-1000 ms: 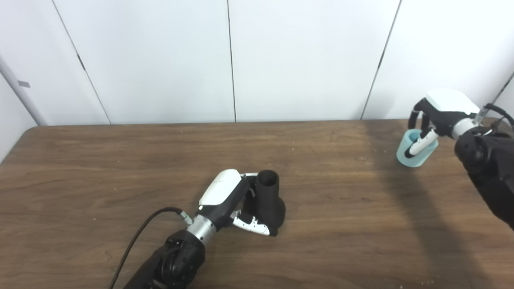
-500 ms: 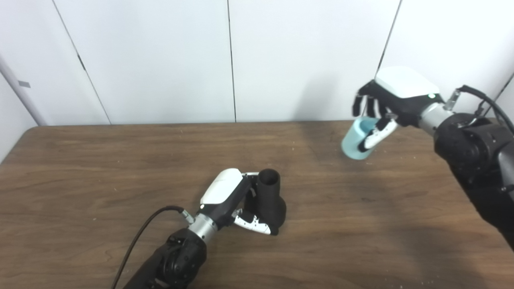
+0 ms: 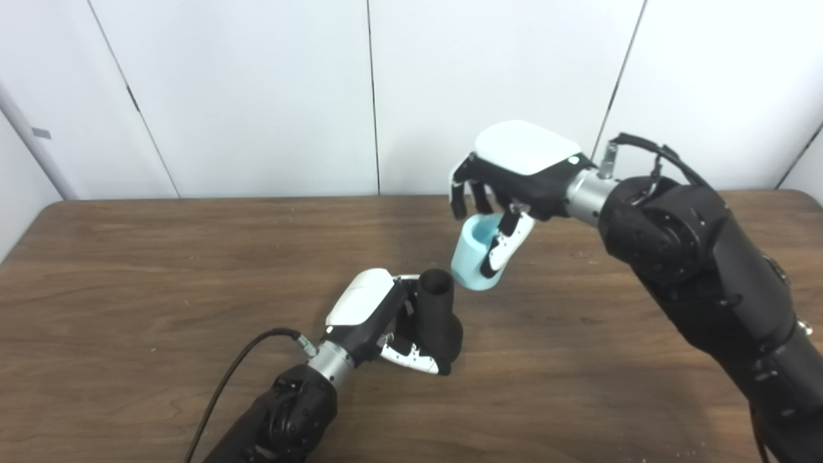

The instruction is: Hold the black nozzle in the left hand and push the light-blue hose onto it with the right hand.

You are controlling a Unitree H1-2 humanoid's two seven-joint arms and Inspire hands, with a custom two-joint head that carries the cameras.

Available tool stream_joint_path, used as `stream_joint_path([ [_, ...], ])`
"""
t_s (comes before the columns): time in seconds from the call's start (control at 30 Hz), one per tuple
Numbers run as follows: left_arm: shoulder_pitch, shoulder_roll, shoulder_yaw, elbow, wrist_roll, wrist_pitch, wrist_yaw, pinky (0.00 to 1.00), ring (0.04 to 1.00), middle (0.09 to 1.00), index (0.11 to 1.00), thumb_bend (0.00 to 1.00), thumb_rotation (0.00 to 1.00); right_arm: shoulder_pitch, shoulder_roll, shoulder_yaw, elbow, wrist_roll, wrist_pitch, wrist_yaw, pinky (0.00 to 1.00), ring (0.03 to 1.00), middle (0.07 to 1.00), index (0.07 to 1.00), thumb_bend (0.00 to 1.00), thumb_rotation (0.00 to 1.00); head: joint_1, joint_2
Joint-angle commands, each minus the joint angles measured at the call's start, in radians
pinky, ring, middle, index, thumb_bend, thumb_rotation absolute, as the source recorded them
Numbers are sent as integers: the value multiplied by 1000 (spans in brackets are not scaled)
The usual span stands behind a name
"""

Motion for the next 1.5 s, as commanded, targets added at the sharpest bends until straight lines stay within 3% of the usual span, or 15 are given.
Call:
stream_joint_path([
  [0.0, 107, 9, -87, 86, 32, 101, -176, 450, 441, 468, 486, 520, 86, -107, 5, -46, -2, 36, -37, -25, 101, 190, 302, 483, 518, 122, 1, 1],
  [0.13, 105, 8, -86, 92, 31, 96, -173, 448, 440, 466, 486, 520, 86, -115, 45, -64, 12, 75, -50, -61, 89, 177, 286, 483, 518, 122, 2, 0],
  [0.37, 107, 9, -85, 91, 31, 91, -170, 440, 434, 460, 486, 520, 86, -130, 91, -62, -13, 61, 19, -9, 87, 174, 280, 482, 519, 122, 2, 3],
  [1.23, 104, 15, -91, 90, 37, 95, -177, 437, 431, 455, 486, 520, 86, -172, 59, -109, 4, 120, 18, -6, 86, 164, 274, 483, 517, 120, -2, 3],
  [1.47, 104, 14, -92, 96, 35, 94, -179, 439, 433, 457, 485, 520, 86, -164, 66, -102, -20, 116, 48, 0, 91, 169, 277, 483, 517, 120, -4, 3],
])
